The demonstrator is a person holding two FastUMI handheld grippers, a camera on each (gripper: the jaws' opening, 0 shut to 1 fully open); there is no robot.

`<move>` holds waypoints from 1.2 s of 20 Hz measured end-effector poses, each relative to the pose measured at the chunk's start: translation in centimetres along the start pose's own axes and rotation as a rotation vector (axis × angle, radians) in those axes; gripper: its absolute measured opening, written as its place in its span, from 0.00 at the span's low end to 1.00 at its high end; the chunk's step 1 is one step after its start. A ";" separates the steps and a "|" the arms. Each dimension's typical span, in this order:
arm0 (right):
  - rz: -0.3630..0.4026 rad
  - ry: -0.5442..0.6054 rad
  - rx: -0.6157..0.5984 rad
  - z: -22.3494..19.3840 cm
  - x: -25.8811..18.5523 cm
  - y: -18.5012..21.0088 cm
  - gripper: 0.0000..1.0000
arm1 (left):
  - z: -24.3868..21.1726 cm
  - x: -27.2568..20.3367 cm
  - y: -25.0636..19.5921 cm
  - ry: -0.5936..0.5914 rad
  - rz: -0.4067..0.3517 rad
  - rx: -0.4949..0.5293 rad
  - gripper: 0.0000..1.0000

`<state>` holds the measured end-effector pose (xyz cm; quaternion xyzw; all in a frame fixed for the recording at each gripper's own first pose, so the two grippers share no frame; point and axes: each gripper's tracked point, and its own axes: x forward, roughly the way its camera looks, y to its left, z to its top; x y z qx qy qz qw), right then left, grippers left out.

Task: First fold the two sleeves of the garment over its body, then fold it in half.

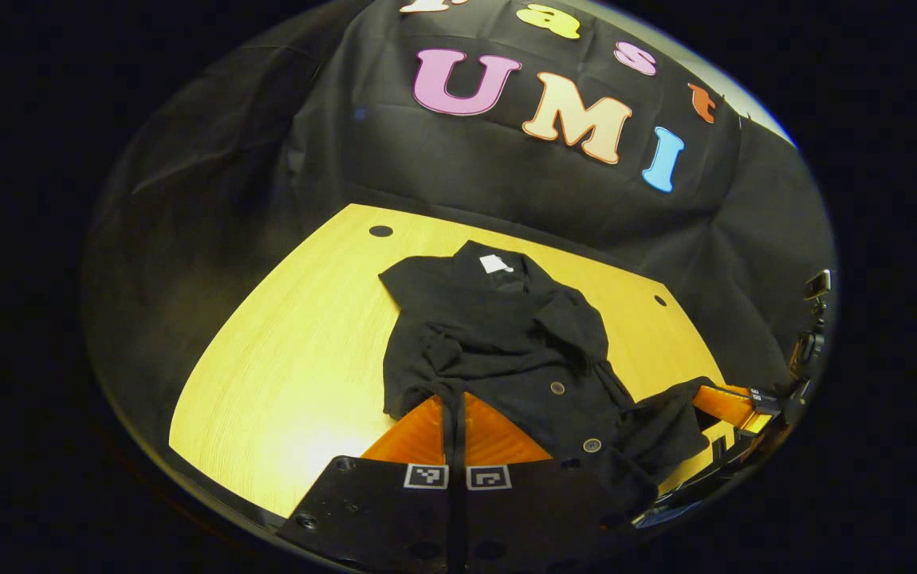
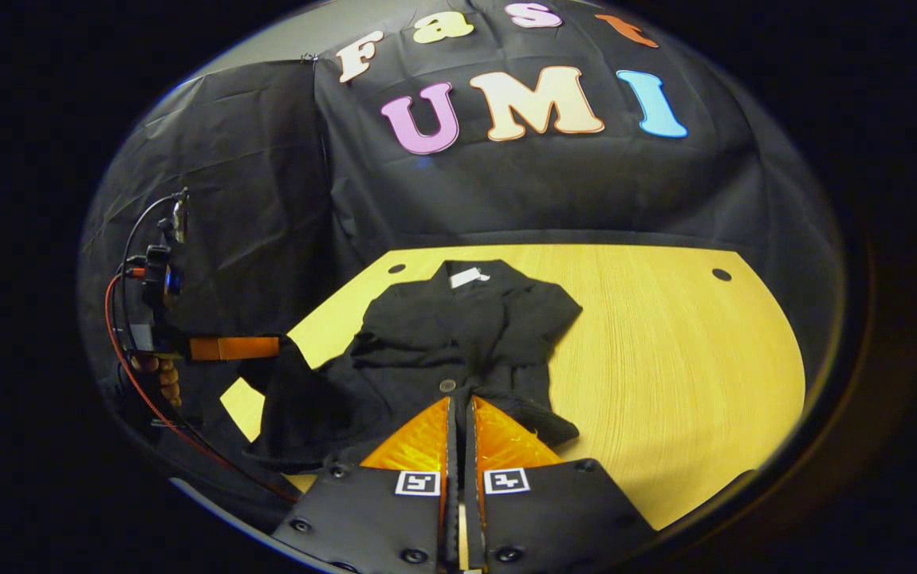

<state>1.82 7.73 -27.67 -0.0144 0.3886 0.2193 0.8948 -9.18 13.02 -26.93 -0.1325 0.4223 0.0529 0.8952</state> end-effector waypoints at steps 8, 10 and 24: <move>-0.026 -0.066 0.021 7.1 3.6 -0.5 0.06 | 6.3 3.8 2.5 -0.068 0.010 0.071 0.00; -0.035 -0.076 0.011 8.6 4.7 -0.5 0.06 | 8.1 5.1 2.7 -0.088 -0.001 0.090 0.00; -0.147 -0.084 0.057 15.9 13.4 -3.6 0.06 | 14.2 13.9 4.6 -0.067 -0.043 0.126 0.00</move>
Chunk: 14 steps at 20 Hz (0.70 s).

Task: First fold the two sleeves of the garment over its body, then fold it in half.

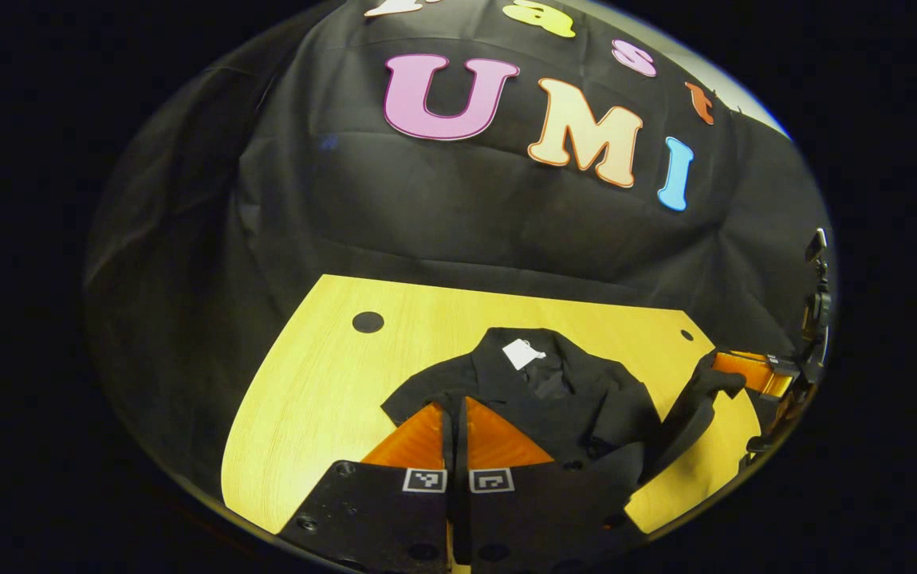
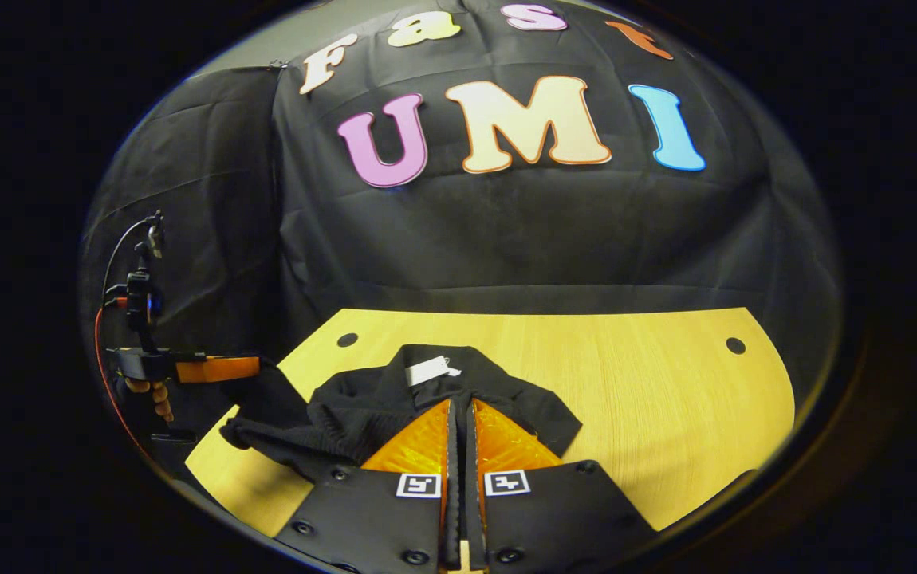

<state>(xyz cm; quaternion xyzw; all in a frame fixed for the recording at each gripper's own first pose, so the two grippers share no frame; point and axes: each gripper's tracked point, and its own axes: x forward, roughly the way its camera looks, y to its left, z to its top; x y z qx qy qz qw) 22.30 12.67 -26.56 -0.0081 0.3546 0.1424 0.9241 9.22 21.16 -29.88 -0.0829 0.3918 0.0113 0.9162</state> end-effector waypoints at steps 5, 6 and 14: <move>-0.131 0.012 0.032 0.8 2.6 -3.4 0.05 | 0.8 2.9 2.6 0.003 0.071 0.028 0.00; -0.189 0.001 0.019 1.0 2.5 -4.5 0.06 | 1.6 3.0 3.9 -0.029 0.125 0.057 0.00; -0.266 -0.331 -0.130 5.8 -5.1 -1.1 0.98 | 11.9 -5.9 3.4 -0.502 0.251 0.129 0.94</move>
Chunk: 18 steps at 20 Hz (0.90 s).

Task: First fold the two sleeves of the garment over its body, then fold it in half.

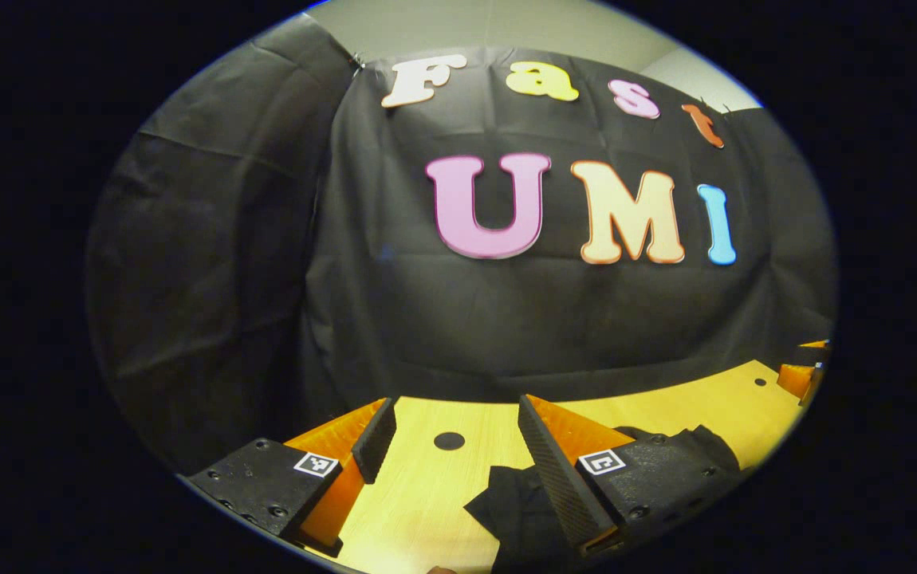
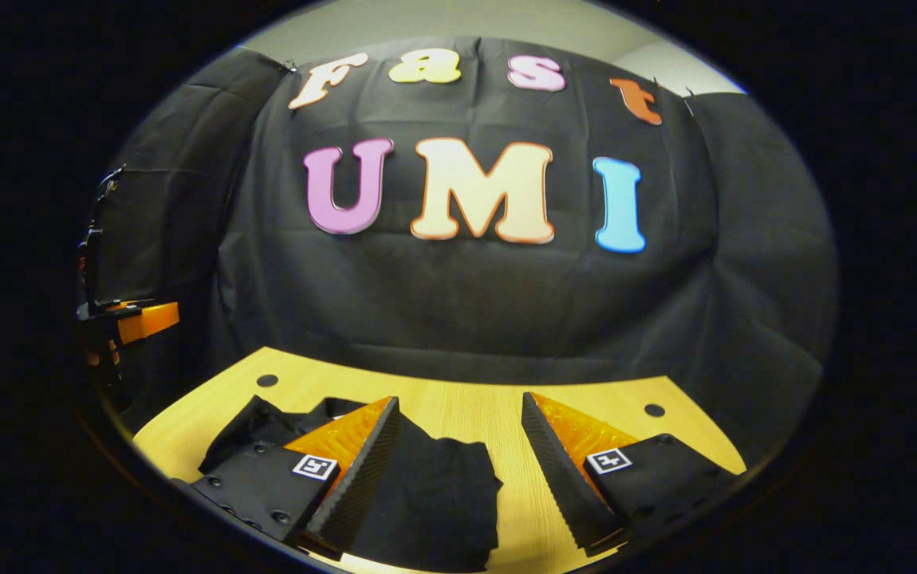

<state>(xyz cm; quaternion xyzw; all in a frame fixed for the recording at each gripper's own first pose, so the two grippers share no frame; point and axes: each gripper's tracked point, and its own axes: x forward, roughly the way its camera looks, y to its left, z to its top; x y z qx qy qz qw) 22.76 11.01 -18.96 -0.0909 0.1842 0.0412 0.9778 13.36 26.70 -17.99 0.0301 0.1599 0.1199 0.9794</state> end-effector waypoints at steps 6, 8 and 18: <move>0.061 -0.130 -0.001 1.0 -8.4 0.6 0.99 | 3.7 -8.4 -1.6 -0.093 0.006 0.010 0.92; 0.076 -0.148 0.008 0.7 -11.3 0.3 0.99 | 4.3 -11.5 -2.1 -0.110 0.011 0.013 0.92; 0.066 -0.211 0.086 -1.8 -24.8 -2.4 0.96 | 7.3 -23.6 -5.2 -0.181 0.012 0.000 0.93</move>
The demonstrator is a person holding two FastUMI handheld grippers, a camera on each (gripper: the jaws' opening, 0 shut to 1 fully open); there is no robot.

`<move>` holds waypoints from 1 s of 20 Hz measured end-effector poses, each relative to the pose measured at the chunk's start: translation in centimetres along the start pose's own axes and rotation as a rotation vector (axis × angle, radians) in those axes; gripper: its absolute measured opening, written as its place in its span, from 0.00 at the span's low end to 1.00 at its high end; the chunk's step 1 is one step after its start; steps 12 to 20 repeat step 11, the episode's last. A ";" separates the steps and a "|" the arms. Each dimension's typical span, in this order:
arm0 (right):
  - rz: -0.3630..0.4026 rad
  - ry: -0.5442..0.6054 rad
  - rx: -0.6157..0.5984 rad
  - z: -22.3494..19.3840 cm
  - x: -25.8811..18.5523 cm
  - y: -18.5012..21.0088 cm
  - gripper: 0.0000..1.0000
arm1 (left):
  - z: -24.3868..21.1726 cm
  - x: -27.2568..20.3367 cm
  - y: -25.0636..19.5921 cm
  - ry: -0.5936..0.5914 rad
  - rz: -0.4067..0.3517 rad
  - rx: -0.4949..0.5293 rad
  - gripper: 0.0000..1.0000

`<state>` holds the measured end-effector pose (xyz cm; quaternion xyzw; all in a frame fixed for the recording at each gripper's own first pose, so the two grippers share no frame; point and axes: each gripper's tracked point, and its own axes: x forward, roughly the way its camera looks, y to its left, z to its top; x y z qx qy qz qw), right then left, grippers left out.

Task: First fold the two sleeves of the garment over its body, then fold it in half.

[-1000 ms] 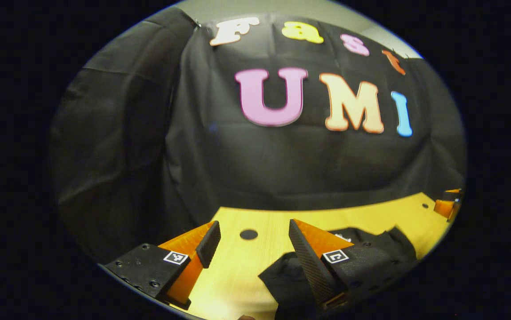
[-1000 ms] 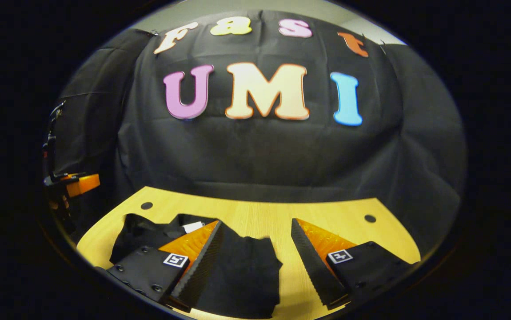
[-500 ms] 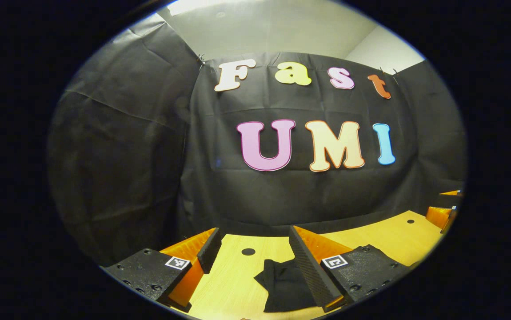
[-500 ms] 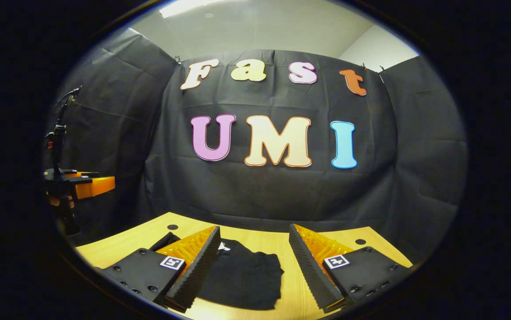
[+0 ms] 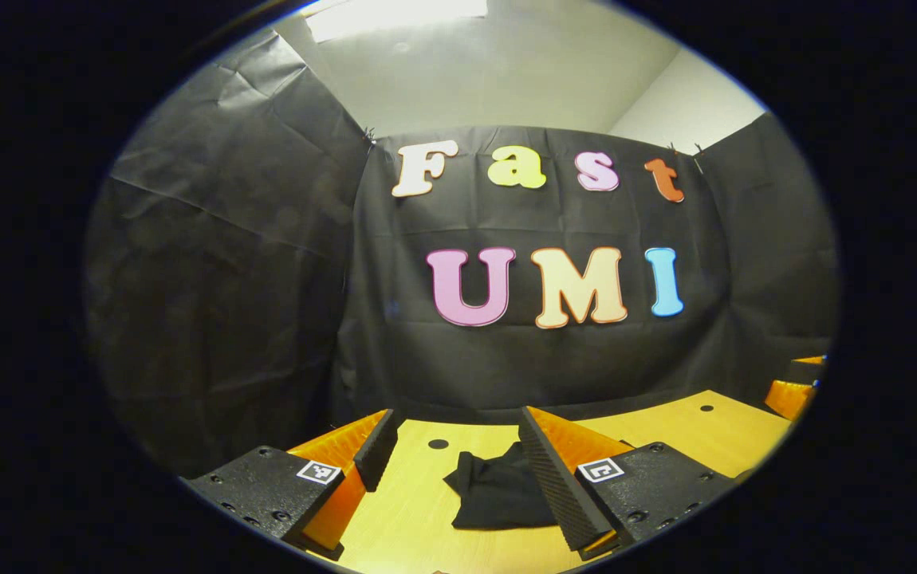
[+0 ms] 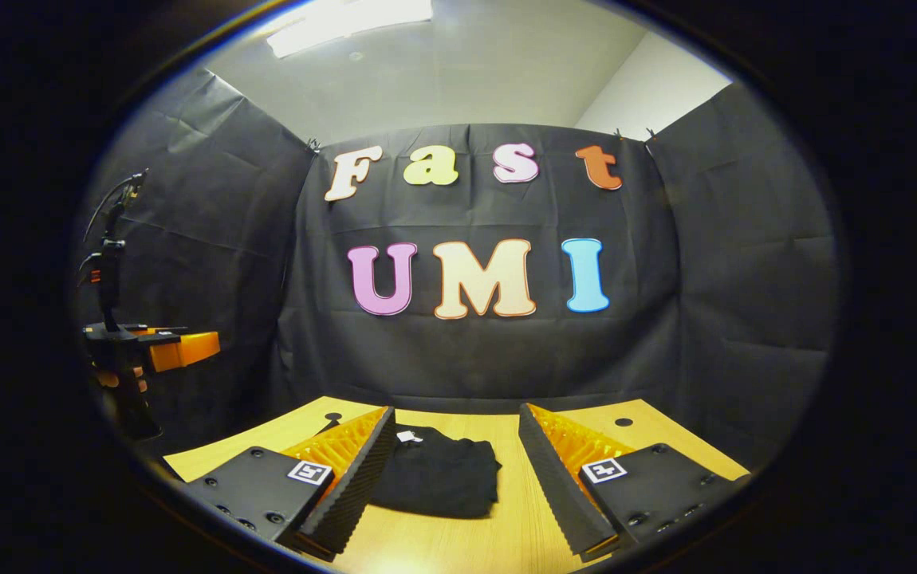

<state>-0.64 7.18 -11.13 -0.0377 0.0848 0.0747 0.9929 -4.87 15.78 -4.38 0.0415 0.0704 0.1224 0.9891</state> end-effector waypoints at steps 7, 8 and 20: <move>0.014 -0.028 0.010 0.7 -4.9 -0.2 0.97 | 3.0 -3.2 -1.9 -0.044 -0.029 0.010 0.92; 0.016 -0.040 0.010 0.9 -5.5 -0.1 0.97 | 3.0 -3.6 -2.2 -0.041 -0.030 0.003 0.92; 0.013 -0.063 0.007 1.6 -6.3 -0.2 0.97 | 3.9 -4.4 -2.3 -0.059 -0.025 -0.016 0.92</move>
